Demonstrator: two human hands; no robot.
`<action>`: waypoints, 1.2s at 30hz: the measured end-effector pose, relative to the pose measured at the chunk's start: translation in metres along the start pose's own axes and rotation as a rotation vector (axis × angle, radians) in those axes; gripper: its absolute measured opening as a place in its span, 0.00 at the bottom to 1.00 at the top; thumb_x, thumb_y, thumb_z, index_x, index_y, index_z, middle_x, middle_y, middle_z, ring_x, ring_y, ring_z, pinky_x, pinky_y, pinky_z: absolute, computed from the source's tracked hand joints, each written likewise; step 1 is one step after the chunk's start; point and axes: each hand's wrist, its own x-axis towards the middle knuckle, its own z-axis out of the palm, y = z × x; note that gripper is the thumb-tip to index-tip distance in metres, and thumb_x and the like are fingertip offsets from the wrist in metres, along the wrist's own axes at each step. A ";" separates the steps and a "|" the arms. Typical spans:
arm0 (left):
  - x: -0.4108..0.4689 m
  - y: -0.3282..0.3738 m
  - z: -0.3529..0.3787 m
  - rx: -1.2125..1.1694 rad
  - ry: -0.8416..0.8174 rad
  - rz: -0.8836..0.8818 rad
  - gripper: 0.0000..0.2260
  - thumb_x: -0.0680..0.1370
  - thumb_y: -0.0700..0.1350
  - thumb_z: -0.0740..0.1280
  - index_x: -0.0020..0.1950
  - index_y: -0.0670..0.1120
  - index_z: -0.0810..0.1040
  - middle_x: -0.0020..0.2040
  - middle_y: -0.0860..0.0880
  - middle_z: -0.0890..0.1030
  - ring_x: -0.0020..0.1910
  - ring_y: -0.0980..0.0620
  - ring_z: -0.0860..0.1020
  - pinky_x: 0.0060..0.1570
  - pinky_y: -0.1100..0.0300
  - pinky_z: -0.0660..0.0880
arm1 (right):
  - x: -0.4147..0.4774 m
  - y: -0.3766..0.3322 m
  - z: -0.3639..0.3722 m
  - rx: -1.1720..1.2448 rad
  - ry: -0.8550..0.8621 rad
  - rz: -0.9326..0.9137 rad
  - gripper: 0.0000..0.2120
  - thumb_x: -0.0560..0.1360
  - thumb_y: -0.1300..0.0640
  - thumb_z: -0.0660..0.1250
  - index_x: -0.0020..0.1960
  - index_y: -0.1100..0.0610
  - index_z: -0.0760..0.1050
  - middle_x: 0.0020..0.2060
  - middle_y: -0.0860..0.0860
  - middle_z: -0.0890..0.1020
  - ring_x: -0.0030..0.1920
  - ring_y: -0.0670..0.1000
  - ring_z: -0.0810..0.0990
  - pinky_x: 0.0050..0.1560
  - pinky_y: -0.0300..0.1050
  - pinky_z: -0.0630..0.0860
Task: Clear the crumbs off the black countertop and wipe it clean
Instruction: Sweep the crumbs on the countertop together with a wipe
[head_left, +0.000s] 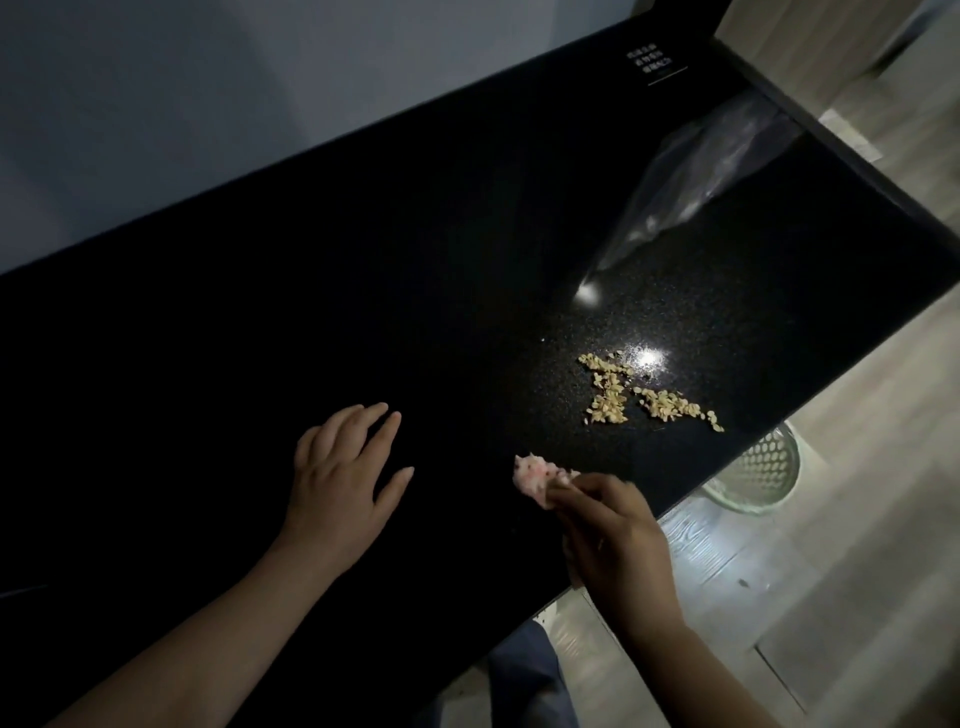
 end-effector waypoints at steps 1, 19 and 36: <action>-0.001 0.003 0.000 -0.015 0.011 0.010 0.23 0.79 0.55 0.61 0.71 0.46 0.69 0.71 0.47 0.68 0.71 0.46 0.63 0.68 0.46 0.60 | 0.002 0.004 -0.001 -0.004 -0.004 -0.038 0.11 0.69 0.64 0.75 0.50 0.55 0.83 0.48 0.50 0.81 0.46 0.51 0.78 0.43 0.42 0.74; 0.013 0.042 0.015 -0.078 0.029 0.058 0.22 0.78 0.53 0.61 0.71 0.49 0.69 0.70 0.49 0.68 0.69 0.49 0.65 0.67 0.48 0.60 | 0.060 0.033 -0.041 0.131 0.124 -0.079 0.08 0.73 0.58 0.70 0.51 0.54 0.83 0.48 0.49 0.79 0.49 0.45 0.78 0.50 0.36 0.73; 0.015 0.037 0.018 -0.147 0.061 -0.062 0.26 0.74 0.58 0.66 0.70 0.50 0.70 0.68 0.50 0.67 0.66 0.48 0.63 0.64 0.49 0.66 | 0.136 0.008 0.024 -0.083 0.119 0.022 0.06 0.73 0.56 0.70 0.49 0.54 0.84 0.43 0.52 0.80 0.42 0.56 0.78 0.38 0.46 0.75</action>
